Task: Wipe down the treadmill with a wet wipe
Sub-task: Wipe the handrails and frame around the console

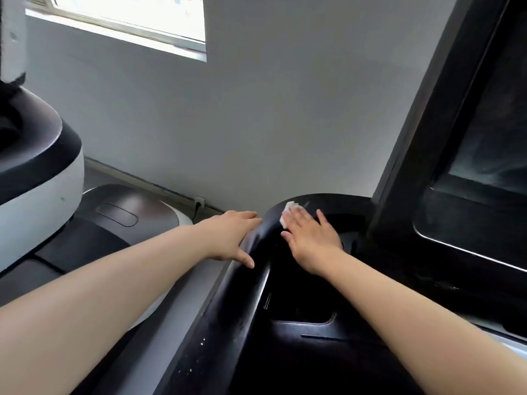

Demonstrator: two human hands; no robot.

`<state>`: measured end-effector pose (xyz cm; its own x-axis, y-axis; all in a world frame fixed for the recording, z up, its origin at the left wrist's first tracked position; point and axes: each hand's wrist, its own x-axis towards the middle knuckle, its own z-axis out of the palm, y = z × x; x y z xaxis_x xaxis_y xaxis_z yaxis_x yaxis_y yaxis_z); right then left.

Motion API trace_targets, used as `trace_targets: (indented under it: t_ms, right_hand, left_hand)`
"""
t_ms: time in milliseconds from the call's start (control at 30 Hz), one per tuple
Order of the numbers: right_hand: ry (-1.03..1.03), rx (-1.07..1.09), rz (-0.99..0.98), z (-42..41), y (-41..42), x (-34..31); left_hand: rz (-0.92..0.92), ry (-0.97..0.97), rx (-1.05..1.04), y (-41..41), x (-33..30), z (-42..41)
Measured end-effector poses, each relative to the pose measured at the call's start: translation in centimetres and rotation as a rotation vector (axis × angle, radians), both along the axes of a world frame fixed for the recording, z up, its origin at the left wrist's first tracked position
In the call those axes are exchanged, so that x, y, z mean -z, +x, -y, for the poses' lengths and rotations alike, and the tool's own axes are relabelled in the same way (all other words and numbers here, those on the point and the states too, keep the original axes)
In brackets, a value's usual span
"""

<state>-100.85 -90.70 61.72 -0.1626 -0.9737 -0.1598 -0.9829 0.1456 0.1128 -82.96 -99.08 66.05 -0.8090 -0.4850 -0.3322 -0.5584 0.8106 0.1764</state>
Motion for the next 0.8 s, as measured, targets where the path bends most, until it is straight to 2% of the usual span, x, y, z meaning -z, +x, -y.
trace_targets:
  t_ms: [67,100,133,200,267,300,433,600,667,800]
  right_hand:
    - [-0.001,0.225,-0.042,1.3,-2.7,-0.6]
    - [-0.006,0.27,-0.023,1.7,-3.0,-0.6]
    - [-0.009,0.263,0.016,2.0,-2.4,-0.5]
    - [0.004,0.118,0.11,1.8,-0.1,-0.1]
    - [0.013,-0.052,0.106,0.9,1.2,0.1]
    - [0.007,-0.062,0.06,0.7,0.7,0.1]
    - [-0.011,0.166,-0.074,0.6,-2.7,-1.2]
    - [-0.123,0.131,0.03,0.4,-2.4,-3.4]
    - [-0.067,0.104,-0.032,-0.5,-2.8,-4.0]
    - [-0.055,-0.068,-0.317,-3.4,-3.7,-4.6]
  left_hand:
    - [-0.022,-0.002,0.02,-1.2,0.0,0.4]
    - [-0.036,-0.004,0.031,-1.8,0.1,0.7]
    - [-0.048,-0.004,0.042,-2.4,0.3,0.9]
    - [-0.096,0.012,0.054,-3.8,0.9,1.5]
    - [-0.151,0.044,0.069,-5.1,1.3,2.0]
    - [-0.162,0.061,0.084,-5.7,1.4,2.2]
    - [-0.152,0.135,0.152,-7.5,1.3,2.6]
    - [-0.289,0.214,0.2,-9.8,0.8,2.2]
    - [-0.287,0.206,0.233,-10.5,1.0,2.0]
    - [-0.261,0.097,0.308,-11.4,2.5,1.7]
